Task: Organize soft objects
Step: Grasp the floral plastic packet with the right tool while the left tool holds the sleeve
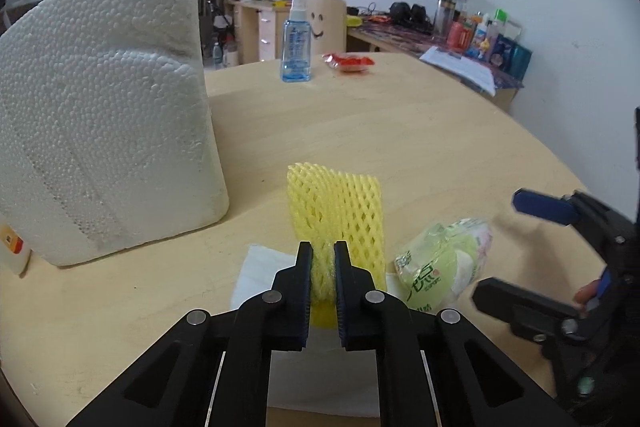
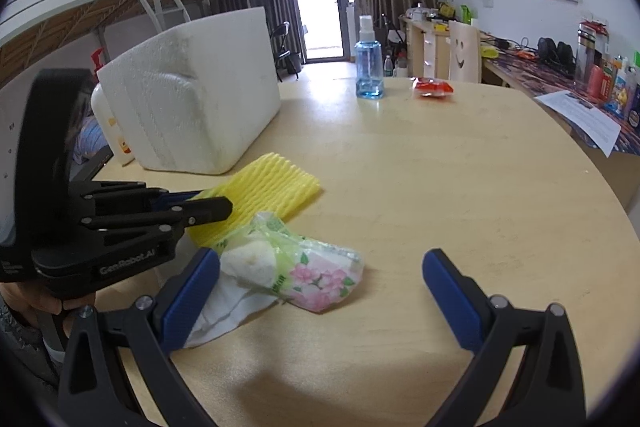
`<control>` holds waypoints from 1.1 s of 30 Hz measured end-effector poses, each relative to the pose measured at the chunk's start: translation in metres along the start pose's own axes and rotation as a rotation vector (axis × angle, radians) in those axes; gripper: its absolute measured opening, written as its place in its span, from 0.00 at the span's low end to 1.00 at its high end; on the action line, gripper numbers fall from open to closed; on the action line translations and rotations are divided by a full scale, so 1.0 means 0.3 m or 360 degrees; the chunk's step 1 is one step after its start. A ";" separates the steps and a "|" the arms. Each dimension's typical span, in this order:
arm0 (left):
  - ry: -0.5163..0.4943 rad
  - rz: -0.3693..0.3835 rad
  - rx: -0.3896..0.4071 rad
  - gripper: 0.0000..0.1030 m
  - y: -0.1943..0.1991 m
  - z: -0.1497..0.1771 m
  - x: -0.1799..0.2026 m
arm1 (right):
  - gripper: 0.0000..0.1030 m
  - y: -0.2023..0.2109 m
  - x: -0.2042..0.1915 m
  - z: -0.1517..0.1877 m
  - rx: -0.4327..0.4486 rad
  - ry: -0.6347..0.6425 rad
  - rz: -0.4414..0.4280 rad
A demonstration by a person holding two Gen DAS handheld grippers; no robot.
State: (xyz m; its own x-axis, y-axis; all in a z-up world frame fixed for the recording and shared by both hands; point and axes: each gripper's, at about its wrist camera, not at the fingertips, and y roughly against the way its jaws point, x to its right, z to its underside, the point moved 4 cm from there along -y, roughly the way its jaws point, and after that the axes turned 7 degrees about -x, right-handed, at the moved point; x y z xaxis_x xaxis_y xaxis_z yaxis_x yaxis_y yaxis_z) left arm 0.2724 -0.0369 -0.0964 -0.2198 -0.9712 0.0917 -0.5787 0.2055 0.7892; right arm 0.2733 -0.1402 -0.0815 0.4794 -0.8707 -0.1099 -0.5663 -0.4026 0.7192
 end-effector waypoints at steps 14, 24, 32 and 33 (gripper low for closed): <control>0.0109 0.0082 0.0248 0.10 0.127 -0.010 -0.056 | 1.00 -0.018 -0.052 -0.016 -0.0070 0.0053 0.0061; 0.0155 0.0091 0.0283 0.10 0.154 0.031 -0.089 | 1.00 -0.069 -0.080 -0.024 -0.0168 0.0031 0.0091; 0.0180 0.0121 0.0325 0.10 0.177 0.035 -0.110 | 1.00 -0.078 -0.079 -0.032 -0.0220 0.0126 0.0096; 0.0179 0.0125 0.0328 0.10 0.179 0.038 -0.111 | 1.00 -0.081 -0.078 -0.033 -0.0229 0.0130 0.0081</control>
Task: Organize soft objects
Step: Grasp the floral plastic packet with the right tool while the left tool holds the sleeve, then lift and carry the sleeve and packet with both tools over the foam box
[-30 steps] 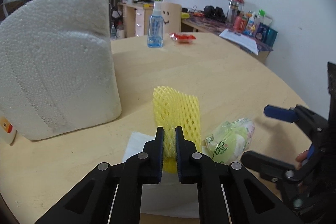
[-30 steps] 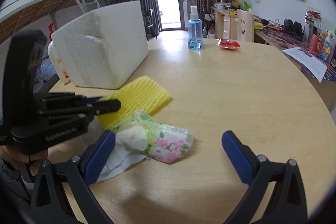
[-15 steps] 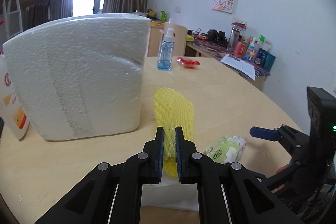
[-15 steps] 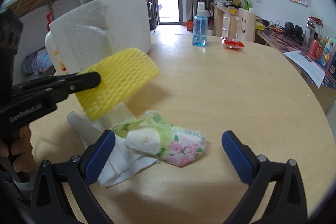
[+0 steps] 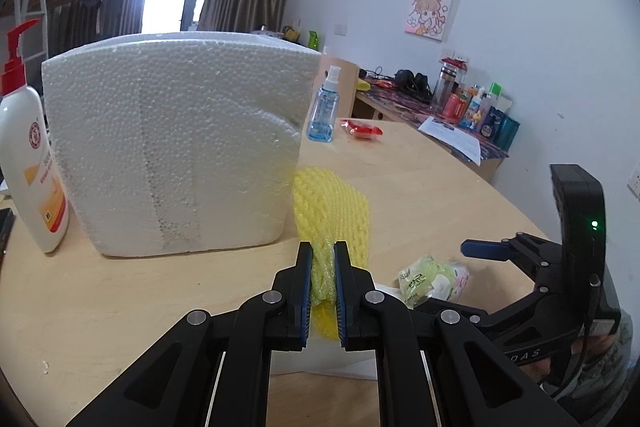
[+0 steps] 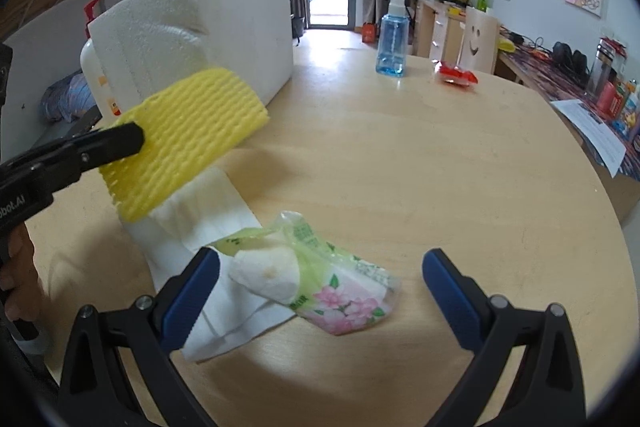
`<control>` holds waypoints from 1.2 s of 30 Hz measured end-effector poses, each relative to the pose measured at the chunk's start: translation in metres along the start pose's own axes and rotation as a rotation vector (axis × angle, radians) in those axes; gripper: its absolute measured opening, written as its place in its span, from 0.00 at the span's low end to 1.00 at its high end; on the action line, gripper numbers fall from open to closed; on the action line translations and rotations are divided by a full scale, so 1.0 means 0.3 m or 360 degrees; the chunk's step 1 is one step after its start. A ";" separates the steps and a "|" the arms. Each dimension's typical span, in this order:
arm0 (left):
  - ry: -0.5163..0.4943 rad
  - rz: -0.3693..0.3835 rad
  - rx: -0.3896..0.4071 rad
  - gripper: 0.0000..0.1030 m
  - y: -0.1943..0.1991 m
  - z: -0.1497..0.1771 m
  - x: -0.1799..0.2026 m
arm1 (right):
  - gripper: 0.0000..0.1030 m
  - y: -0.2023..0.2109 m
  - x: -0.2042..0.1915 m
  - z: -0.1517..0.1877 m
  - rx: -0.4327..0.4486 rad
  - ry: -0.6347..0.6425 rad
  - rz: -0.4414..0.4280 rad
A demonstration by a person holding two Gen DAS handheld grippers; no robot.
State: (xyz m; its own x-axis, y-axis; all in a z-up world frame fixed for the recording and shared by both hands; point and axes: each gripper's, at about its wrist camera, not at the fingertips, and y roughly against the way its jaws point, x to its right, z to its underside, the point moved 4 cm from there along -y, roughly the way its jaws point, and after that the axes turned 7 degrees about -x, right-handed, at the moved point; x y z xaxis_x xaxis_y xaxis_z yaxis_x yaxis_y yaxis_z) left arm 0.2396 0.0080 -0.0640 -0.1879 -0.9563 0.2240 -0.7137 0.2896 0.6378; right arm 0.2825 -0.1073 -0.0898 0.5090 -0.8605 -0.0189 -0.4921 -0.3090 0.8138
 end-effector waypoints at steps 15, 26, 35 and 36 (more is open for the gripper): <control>0.0003 0.0036 0.0017 0.10 0.014 -0.002 0.002 | 0.78 -0.039 0.041 0.010 -0.0121 0.0155 -0.0172; 0.0006 0.0038 0.0034 0.10 0.018 0.003 0.001 | 0.50 0.033 0.014 0.020 -0.0048 0.0177 -0.0133; 0.0000 0.0059 0.0070 0.10 0.039 0.000 0.009 | 0.50 0.185 0.038 0.028 0.0159 0.0030 -0.0108; 0.0001 0.0060 0.0075 0.10 0.045 -0.002 0.010 | 0.50 0.192 0.042 0.029 0.0170 0.0017 -0.0108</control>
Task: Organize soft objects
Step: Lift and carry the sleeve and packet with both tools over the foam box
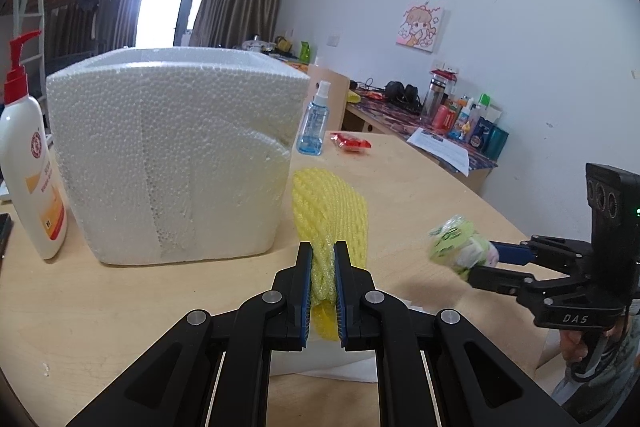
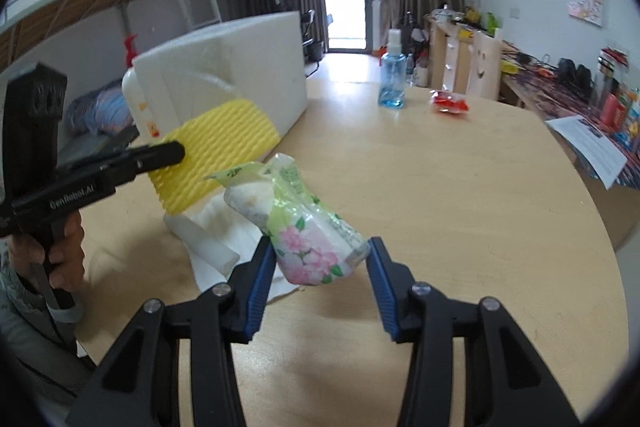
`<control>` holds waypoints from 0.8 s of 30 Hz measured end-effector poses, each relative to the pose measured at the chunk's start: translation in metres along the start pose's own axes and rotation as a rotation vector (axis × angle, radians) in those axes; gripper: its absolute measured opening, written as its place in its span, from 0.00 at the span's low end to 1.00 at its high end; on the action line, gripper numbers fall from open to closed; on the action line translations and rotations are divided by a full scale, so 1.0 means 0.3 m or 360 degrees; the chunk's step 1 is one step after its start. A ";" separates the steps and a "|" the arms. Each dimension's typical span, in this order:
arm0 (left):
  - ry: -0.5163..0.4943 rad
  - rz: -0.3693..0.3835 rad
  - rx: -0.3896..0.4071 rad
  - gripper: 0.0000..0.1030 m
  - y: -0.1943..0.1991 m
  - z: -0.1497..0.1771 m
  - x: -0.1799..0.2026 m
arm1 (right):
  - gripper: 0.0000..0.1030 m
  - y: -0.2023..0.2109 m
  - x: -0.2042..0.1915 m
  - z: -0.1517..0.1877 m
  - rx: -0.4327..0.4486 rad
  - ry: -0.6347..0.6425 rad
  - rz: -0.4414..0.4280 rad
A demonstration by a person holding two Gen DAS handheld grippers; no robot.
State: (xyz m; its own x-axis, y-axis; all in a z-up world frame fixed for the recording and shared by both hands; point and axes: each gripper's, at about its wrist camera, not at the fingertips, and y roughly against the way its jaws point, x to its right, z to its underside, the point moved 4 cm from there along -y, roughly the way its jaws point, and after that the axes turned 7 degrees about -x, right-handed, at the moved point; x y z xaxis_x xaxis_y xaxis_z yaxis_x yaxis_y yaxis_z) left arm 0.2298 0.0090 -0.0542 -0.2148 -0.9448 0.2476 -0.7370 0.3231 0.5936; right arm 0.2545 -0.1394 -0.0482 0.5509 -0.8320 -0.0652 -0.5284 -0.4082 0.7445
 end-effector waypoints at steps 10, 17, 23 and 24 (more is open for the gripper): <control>-0.0095 -0.0053 0.0112 0.10 0.128 -0.018 0.070 | 0.50 0.090 0.006 0.001 0.0143 -0.0065 -0.0014; -0.0148 -0.0124 0.0152 0.10 0.206 -0.006 0.112 | 0.50 0.149 -0.004 0.013 0.0249 -0.0082 -0.0049; -0.0169 -0.0177 0.0197 0.10 0.274 0.005 0.134 | 0.50 0.200 -0.024 0.026 0.0315 -0.0078 -0.0050; -0.0172 -0.0185 0.0207 0.10 0.283 0.004 0.137 | 0.50 0.206 -0.028 0.028 0.0322 -0.0078 -0.0054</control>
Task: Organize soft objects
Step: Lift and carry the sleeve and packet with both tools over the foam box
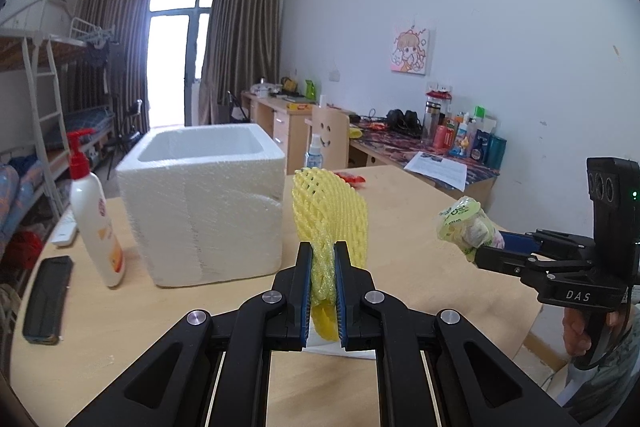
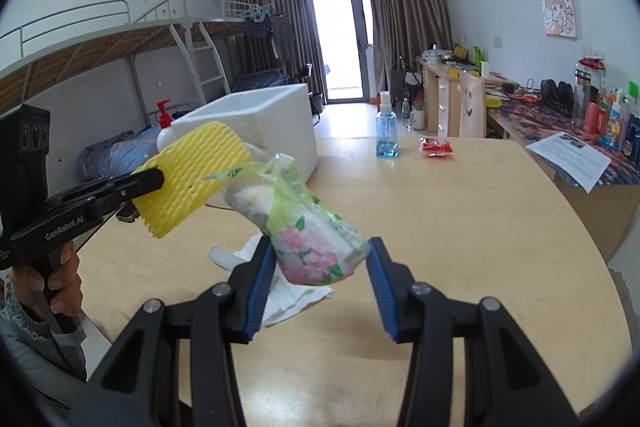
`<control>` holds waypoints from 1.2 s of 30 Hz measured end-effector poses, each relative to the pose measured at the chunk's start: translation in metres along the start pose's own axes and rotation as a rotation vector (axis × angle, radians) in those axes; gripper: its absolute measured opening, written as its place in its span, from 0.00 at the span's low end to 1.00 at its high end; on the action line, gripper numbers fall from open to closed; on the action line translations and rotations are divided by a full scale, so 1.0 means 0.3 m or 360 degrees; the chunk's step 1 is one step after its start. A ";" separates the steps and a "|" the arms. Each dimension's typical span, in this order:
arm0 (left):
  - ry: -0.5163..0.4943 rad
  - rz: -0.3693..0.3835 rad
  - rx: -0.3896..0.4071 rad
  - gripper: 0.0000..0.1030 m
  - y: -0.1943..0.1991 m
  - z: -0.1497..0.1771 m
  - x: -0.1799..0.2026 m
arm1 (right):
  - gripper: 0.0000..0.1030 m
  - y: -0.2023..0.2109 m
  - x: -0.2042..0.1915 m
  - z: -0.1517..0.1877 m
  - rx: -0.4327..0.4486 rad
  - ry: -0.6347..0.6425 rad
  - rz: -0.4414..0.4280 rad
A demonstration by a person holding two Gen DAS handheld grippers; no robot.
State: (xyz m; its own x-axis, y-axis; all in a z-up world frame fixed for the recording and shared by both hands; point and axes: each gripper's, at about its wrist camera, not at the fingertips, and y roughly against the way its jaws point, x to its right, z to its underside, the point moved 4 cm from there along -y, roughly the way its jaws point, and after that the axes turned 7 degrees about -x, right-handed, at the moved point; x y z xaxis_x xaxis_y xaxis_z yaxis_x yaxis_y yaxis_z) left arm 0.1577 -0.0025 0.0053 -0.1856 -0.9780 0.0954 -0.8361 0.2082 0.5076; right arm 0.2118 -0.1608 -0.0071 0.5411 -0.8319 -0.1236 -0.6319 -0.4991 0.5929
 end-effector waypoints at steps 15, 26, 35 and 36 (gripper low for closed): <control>-0.0033 -0.0113 0.0131 0.10 0.158 0.004 0.004 | 0.50 0.086 -0.079 0.001 0.0136 0.0048 -0.0053; -0.0019 -0.0272 0.0196 0.10 0.253 0.007 -0.052 | 0.50 0.092 -0.162 -0.040 0.0200 0.0141 -0.0102; -0.0005 -0.0338 0.0237 0.10 0.313 0.016 -0.093 | 0.50 0.057 -0.250 -0.071 0.0203 0.0233 -0.0183; -0.0001 -0.0347 0.0239 0.10 0.317 0.015 -0.098 | 0.50 0.053 -0.256 -0.074 0.0202 0.0243 -0.0190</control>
State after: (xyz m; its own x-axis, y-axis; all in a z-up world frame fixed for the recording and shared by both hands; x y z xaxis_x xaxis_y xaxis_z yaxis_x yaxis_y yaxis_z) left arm 0.0813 0.0460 0.0467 0.0069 -1.0000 -0.0030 -0.9237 -0.0075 0.3830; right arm 0.1725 -0.0995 0.0293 0.6879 -0.7234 -0.0594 -0.6179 -0.6265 0.4750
